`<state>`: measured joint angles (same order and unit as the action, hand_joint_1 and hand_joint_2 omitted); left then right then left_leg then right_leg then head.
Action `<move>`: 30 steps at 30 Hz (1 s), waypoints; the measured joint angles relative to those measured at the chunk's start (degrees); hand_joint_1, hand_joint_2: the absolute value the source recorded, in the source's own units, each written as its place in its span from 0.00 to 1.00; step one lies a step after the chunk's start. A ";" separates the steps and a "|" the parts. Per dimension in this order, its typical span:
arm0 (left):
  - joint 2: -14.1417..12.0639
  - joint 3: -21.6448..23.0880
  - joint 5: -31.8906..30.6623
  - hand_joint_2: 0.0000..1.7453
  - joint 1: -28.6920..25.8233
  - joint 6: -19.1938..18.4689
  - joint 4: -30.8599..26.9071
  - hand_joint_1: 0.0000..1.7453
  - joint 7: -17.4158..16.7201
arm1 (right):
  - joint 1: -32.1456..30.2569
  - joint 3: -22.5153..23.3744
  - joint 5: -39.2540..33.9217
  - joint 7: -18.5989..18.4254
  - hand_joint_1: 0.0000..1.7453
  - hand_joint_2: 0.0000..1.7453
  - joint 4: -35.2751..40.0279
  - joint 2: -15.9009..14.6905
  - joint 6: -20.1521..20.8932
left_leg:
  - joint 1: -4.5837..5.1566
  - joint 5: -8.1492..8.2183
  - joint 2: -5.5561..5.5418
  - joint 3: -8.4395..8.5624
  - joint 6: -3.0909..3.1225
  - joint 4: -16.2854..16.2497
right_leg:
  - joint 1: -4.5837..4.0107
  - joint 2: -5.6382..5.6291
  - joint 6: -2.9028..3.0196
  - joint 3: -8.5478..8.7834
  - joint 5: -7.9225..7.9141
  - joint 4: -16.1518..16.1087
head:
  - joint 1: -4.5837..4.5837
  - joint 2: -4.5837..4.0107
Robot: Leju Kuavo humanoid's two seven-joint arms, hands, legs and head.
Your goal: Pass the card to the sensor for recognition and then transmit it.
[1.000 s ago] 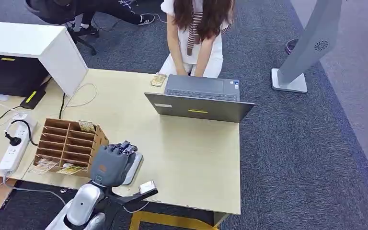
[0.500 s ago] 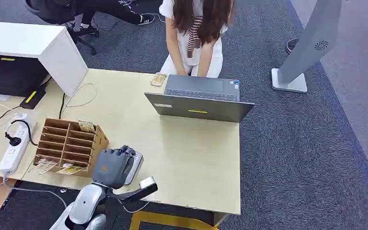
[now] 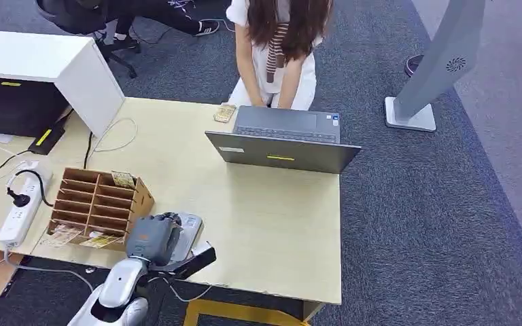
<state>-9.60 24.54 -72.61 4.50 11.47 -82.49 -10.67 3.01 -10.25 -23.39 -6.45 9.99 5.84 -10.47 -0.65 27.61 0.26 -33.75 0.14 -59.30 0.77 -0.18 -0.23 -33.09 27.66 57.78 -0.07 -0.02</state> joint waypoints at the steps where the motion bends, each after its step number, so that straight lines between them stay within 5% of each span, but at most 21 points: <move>1: 0.00 -0.63 0.42 1.00 0.00 -0.61 1.25 1.00 -0.96 | 0.01 0.04 0.42 -0.15 0.00 1.00 0.00 0.00 -0.04 | 0.00 0.00 0.00 0.00 0.00 0.00 | 0.00 0.00 0.00 0.00 0.00 0.00 | 0.00 0.02; 15: 0.22 -2.80 1.18 1.00 0.85 -1.16 4.32 1.00 -2.16 | 0.02 0.13 0.59 -1.16 0.00 1.00 0.00 0.00 -0.87 | 0.00 -0.01 -0.01 0.05 0.00 0.00 | 0.00 0.02 0.00 0.06 0.00 0.01 | 0.00 0.02; 22: 0.48 -2.91 0.59 1.00 3.00 4.11 4.46 1.00 -0.50 | 0.02 0.13 1.55 -1.11 0.00 1.00 0.00 0.00 -0.70 | 0.00 -0.02 -0.06 0.06 -0.01 0.00 | 0.00 0.06 0.00 0.08 -0.01 0.01 | 0.00 0.02; 30: 0.50 -2.93 0.35 1.00 4.73 4.33 4.46 1.00 -0.13 | 0.01 0.13 1.53 -1.11 0.00 1.00 0.00 0.00 -0.63 | 0.00 -0.01 -0.04 0.06 -0.01 0.00 | 0.00 0.05 0.00 0.08 0.00 0.01 | 0.00 0.02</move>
<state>-9.09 21.62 -72.26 9.23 15.80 -78.03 -10.80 3.02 -10.12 -21.86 -7.56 9.99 5.84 -11.10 -0.66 27.60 0.22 -33.69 0.14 -59.30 0.76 -0.13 -0.23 -33.02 27.65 57.79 -0.07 0.00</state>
